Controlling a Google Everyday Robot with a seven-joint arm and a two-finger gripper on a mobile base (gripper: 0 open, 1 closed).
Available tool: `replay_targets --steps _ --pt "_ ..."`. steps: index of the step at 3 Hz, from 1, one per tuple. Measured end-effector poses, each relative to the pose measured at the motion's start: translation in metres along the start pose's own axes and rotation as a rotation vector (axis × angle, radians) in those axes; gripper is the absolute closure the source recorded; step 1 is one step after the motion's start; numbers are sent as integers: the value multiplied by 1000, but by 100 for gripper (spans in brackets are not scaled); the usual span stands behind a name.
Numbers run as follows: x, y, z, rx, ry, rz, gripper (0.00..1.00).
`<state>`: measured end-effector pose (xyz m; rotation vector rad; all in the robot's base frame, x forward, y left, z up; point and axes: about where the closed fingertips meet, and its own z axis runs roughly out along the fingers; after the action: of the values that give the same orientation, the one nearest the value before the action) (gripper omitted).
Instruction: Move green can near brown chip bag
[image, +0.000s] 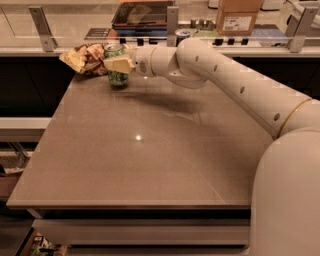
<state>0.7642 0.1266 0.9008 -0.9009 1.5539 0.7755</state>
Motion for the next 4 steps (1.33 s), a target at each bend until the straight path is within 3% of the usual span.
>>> replay_targets --steps 1,2,4 --pt "10 -12 2 29 17 8 100" --pt "10 -10 4 25 16 8 84" --pt "10 -6 9 16 17 8 37"
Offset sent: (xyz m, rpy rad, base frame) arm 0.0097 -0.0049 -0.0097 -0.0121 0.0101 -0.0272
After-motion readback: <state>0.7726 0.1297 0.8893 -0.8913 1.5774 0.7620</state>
